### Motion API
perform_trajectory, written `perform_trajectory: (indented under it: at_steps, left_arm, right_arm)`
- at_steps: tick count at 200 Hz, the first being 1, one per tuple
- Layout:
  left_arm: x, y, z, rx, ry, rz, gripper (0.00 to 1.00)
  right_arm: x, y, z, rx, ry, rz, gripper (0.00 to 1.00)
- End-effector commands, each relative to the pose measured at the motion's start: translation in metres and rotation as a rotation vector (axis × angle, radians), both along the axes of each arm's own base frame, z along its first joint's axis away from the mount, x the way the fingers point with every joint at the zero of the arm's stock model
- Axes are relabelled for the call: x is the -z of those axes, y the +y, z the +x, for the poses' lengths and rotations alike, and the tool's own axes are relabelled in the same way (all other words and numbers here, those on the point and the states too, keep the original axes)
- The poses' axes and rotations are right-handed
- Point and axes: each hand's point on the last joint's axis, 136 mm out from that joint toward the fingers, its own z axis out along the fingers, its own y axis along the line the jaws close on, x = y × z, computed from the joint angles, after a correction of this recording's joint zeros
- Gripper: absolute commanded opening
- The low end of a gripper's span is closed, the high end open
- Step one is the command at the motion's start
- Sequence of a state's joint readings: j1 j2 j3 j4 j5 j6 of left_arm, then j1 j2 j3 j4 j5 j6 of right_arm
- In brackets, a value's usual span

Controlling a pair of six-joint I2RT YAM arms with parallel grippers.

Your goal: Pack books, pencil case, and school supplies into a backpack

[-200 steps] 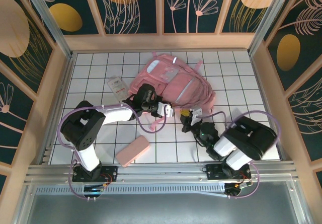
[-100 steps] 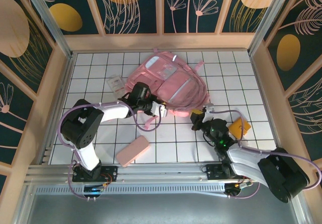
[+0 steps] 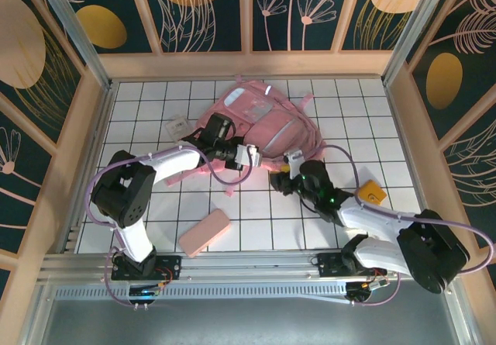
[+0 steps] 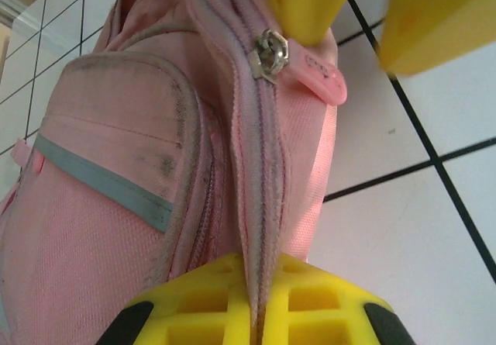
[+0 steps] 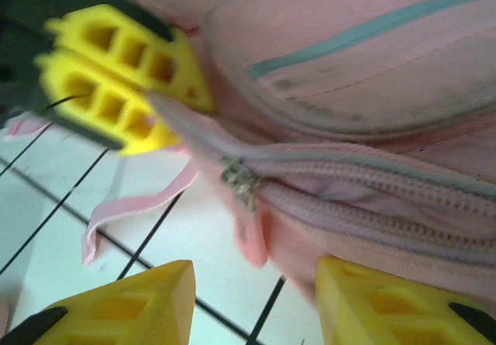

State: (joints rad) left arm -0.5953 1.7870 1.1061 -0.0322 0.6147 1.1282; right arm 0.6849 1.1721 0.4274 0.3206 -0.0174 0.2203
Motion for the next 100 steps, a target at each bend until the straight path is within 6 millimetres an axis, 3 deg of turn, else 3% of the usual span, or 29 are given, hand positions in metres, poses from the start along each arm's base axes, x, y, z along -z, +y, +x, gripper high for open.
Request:
perform_trajectory:
  at_steps: [1,7,12,20,28,41,67,100]
  left_arm:
    - [-0.014,-0.009,-0.028,0.077,0.152,-0.086,0.0]
    - [-0.015,-0.009,-0.029,0.078,0.15,-0.096,0.0]
    - [-0.017,-0.009,-0.03,0.075,0.154,-0.103,0.0]
    - [-0.018,-0.01,-0.03,0.072,0.17,-0.114,0.0]
    - [-0.02,-0.012,-0.032,0.079,0.189,-0.119,0.0]
    - [-0.023,-0.014,-0.032,0.087,0.223,-0.122,0.0]
    - [-0.026,-0.018,-0.031,0.092,0.265,-0.119,0.0]
    - [-0.023,-0.017,-0.034,0.103,0.274,-0.117,0.0]
  right_arm:
    - [0.0,-0.031,0.025,0.34,0.288,0.035,0.21]
    - [-0.001,-0.032,0.026,0.371,0.328,0.04,0.12]
    - [-0.006,-0.027,0.025,0.355,0.341,0.06,0.13]
    - [-0.013,-0.016,0.021,0.312,0.345,0.115,0.28]
    - [-0.014,-0.011,0.014,0.307,0.396,0.166,0.5]
    - [-0.004,-0.01,0.005,0.324,0.465,0.136,0.57]
    - [0.003,-0.013,-0.006,0.379,0.477,-0.071,0.57]
    - [0.0,-0.028,-0.001,0.449,0.441,-0.235,0.5]
